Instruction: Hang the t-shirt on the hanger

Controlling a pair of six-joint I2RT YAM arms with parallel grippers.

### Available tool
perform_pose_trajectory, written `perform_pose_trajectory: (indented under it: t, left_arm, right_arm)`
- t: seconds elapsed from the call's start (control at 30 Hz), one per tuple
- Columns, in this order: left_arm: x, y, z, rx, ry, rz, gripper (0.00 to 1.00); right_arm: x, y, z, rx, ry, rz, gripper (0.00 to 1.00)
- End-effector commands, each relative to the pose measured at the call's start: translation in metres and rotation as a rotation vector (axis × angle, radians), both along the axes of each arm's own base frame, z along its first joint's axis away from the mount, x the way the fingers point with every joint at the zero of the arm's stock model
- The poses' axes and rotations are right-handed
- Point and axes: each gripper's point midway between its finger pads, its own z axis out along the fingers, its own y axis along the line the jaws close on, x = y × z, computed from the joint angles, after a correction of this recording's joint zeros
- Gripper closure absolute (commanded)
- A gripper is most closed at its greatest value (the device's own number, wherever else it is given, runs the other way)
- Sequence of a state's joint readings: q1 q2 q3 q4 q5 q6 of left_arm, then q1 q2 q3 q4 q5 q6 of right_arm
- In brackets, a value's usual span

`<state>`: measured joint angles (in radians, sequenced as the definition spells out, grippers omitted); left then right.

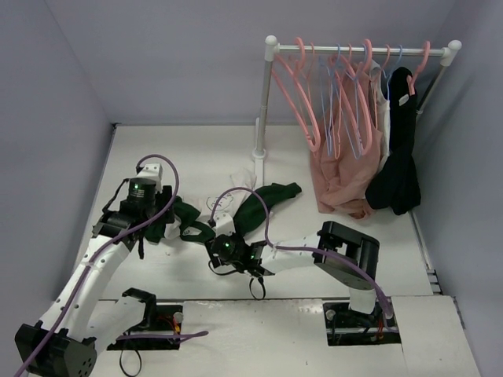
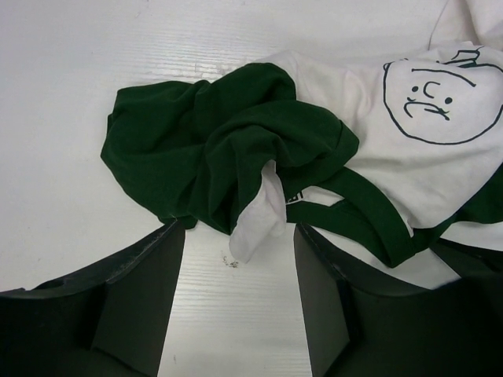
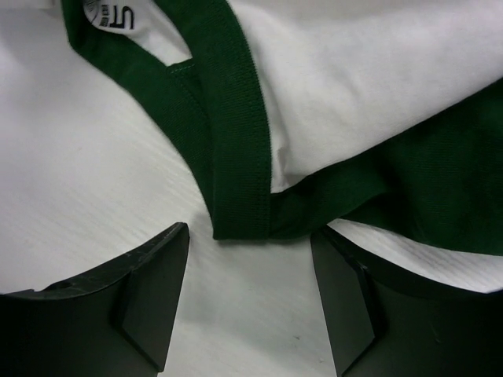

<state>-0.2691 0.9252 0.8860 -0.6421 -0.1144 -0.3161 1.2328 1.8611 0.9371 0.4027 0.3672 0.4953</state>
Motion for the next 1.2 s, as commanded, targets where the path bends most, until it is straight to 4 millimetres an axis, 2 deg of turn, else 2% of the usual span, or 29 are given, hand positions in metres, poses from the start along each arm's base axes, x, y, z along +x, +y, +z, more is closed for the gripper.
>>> perform_pose_trajectory:
  t: [0.0, 0.07, 0.2, 0.33, 0.4, 0.43, 0.63, 0.87, 1.17]
  left_arm:
    - [0.012, -0.006, 0.017, -0.005, -0.062, -0.004, 0.46]
    - [0.015, -0.01, 0.017, 0.007, -0.056, -0.019, 0.46]
    - [0.018, -0.019, 0.016, 0.022, -0.045, -0.034, 0.46]
    - [0.022, -0.025, 0.013, 0.031, -0.03, -0.038, 0.46]
    - [0.025, -0.033, 0.011, 0.043, -0.019, -0.049, 0.46]
    - [0.027, -0.034, 0.012, 0.056, -0.02, -0.046, 0.46]
    - [0.035, -0.059, -0.003, 0.127, 0.017, -0.073, 0.46]
    - [0.056, -0.071, -0.027, 0.224, 0.075, -0.024, 0.46]
    - [0.062, -0.07, -0.061, 0.292, 0.154, 0.015, 0.46]
  right_arm:
    - [0.021, 0.006, 0.022, 0.068, -0.075, -0.107, 0.41]
    - [0.025, 0.0, 0.022, 0.057, -0.097, -0.133, 0.45]
    - [0.03, -0.008, 0.022, 0.037, -0.126, -0.162, 0.59]
    - [0.032, -0.01, 0.022, 0.028, -0.136, -0.157, 0.79]
    - [0.031, -0.015, 0.02, 0.018, -0.138, -0.152, 0.97]
    - [0.032, -0.017, 0.021, 0.02, -0.14, -0.153, 1.0]
    - [0.037, -0.031, 0.023, 0.029, -0.133, -0.162, 1.0]
    - [0.035, -0.032, 0.021, 0.037, -0.121, -0.146, 1.0]
    - [0.035, -0.037, 0.022, 0.057, -0.11, -0.146, 1.0]
